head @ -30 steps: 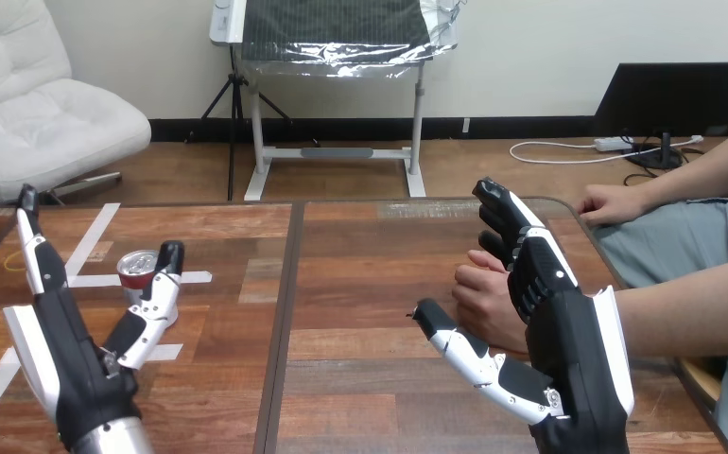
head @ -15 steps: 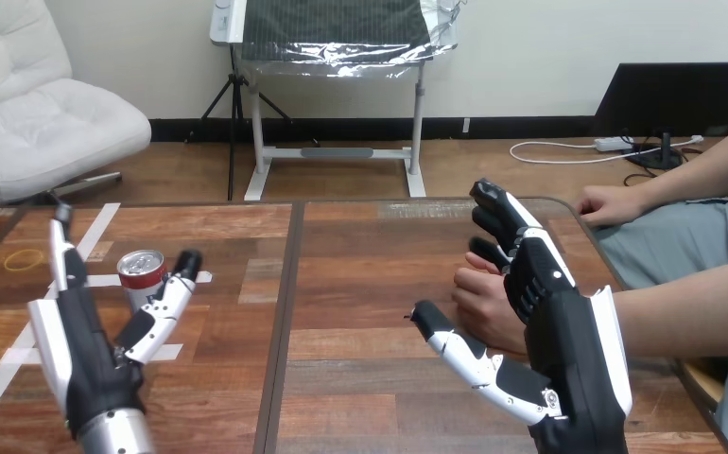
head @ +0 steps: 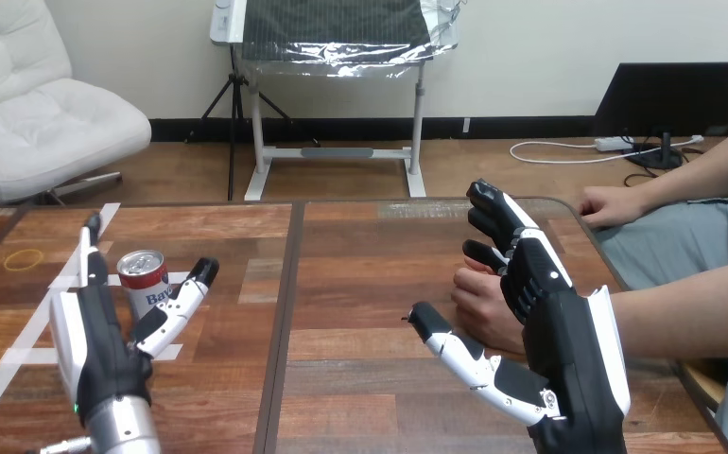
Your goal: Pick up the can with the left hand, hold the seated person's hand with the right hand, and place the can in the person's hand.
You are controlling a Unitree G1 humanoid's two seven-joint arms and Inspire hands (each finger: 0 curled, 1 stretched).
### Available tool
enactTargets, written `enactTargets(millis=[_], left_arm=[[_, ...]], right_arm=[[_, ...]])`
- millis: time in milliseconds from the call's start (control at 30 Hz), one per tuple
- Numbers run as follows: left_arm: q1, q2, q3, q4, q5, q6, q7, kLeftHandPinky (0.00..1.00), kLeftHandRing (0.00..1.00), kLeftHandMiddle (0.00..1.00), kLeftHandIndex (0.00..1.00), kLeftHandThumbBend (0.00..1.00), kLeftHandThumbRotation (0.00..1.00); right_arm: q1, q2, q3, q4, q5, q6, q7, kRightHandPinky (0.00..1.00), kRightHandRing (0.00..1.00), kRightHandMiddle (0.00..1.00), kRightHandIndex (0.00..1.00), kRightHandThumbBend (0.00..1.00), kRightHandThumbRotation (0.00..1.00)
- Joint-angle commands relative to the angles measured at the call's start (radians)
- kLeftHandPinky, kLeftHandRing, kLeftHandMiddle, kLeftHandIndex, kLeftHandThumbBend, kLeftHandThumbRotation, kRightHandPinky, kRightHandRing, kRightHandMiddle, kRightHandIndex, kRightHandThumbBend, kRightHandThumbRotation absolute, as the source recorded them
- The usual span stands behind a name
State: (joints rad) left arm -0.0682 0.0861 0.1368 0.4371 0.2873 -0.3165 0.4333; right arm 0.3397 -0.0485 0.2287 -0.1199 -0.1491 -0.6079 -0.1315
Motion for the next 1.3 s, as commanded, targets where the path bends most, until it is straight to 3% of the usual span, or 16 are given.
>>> enactTargets(millis=[0,567,1267], left_arm=[[-0.119,0.044,-0.010,0.063,0.016,-0.002,0.013,0.87,0.92,0.94,0.94,0.86,0.37],[-0.236,0.088,-0.031,0.240,0.025,0.010,0.030,0.85,0.92,0.95,0.96,0.87,0.39],[-0.341,0.130,-0.060,0.402,0.052,0.058,0.090,0.82,0.91,0.95,0.96,0.88,0.41]], right_arm=[[-0.034,0.031,-0.013,-0.019,0.006,-0.001,0.000,0.83,0.90,0.91,0.87,0.61,0.00],[-0.039,0.024,-0.018,-0.016,0.017,-0.001,0.012,0.81,0.89,0.90,0.87,0.60,0.01],[-0.038,0.022,-0.022,-0.031,0.017,0.023,0.022,0.82,0.90,0.90,0.86,0.61,0.04]])
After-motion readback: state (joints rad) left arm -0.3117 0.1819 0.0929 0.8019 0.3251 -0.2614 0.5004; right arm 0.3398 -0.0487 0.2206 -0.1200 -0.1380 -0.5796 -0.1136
